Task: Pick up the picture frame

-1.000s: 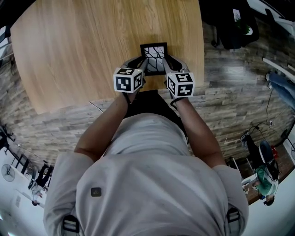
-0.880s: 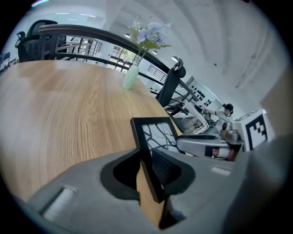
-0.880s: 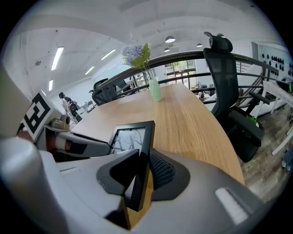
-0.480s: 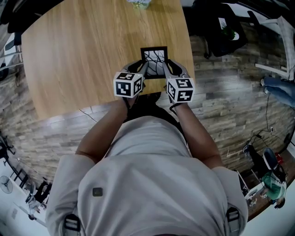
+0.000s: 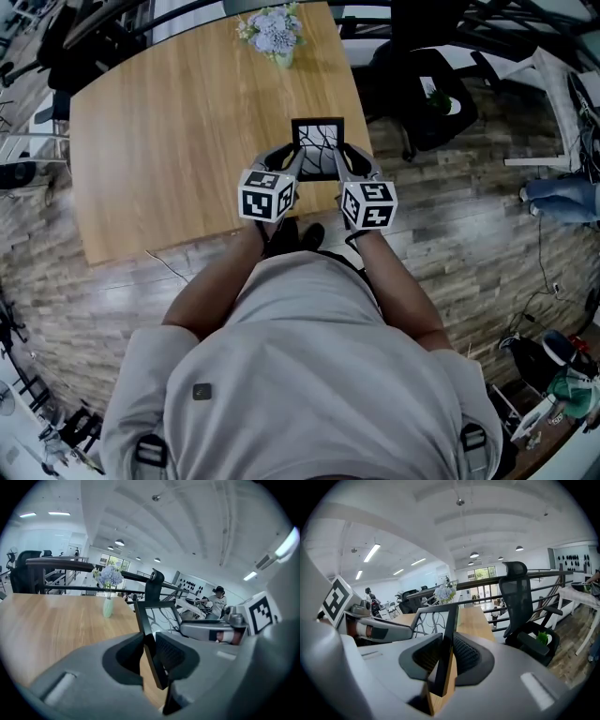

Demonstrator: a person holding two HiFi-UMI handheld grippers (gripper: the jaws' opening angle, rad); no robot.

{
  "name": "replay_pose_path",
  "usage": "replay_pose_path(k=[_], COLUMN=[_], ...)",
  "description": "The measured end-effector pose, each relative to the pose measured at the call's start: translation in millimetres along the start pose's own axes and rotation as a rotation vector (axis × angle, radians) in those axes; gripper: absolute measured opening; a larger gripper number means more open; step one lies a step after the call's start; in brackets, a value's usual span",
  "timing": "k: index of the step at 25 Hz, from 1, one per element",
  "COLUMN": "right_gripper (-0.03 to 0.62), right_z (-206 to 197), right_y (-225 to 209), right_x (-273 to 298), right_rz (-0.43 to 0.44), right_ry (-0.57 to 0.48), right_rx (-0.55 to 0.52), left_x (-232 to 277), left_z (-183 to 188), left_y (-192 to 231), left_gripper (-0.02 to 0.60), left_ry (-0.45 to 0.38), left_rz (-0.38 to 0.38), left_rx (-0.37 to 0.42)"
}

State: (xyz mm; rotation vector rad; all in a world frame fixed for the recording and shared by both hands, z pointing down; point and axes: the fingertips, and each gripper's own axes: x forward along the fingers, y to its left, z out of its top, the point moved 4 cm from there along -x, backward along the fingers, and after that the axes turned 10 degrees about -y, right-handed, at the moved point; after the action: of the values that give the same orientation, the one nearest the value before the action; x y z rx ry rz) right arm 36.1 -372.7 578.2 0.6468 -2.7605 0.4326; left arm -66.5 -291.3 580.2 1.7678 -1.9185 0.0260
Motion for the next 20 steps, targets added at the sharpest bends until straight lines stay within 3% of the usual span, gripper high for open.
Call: replay_pose_path(k=[10,20], right_gripper=[0.083,0.083], right_z=[36.6,47.9], right_y=[9.5,48.8], right_x=[-47.7,-55.9], right_rz=[0.035,0.097], right_ry=[-0.101,-0.14], right_rx=[-0.033,-0.022], left_x=[-33.9,-79.6], left_z=[27.8,42.2], left_y=[-42.4,-36.9], left_gripper=[0.084,0.084], left_ry=[-0.102,-0.13], left_rz=[0.019,0.071], left_rx=[0.047,0.075])
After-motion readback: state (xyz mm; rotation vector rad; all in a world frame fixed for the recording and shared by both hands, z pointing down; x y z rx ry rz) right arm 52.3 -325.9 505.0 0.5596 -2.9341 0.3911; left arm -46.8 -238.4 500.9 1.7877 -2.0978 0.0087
